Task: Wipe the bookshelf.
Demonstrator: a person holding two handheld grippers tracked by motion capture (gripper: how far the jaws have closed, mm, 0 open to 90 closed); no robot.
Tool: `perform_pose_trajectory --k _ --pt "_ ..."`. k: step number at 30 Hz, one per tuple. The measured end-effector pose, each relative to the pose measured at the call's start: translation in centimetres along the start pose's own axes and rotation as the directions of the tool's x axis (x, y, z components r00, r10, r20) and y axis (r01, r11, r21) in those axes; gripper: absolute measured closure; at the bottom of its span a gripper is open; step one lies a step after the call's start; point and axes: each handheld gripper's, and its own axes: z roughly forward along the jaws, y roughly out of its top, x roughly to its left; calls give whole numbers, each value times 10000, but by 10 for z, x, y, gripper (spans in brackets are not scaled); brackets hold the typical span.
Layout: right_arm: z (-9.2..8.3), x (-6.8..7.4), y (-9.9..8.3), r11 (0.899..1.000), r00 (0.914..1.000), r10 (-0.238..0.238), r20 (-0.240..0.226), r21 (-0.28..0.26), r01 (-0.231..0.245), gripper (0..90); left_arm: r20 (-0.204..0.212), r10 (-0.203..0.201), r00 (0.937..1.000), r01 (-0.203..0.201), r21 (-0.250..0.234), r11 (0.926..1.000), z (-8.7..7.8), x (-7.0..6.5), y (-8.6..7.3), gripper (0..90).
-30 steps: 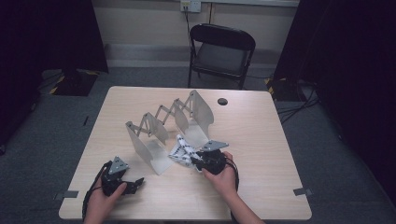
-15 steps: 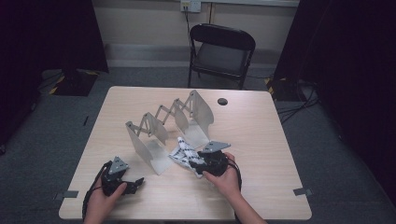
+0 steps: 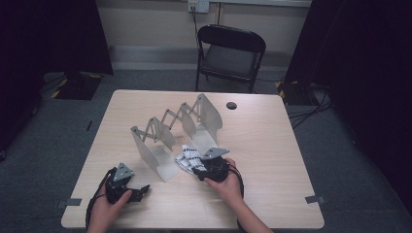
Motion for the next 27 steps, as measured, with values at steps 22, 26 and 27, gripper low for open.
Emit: perform_pose_trajectory --k 22,26,27 --pt "-1 2 21 9988 9927 490 1105 41 -498 789 5 -4 10000 4 2 10000 0 0 0 116" --pt "-8 1 36 9980 9908 610 1208 -215 -588 789 4 -2 10000 2 0 10000 0 0 0 116" --pt "-9 1 39 9975 9903 679 1210 -278 -650 789 3 2 10000 -2 0 10000 0 0 0 116"
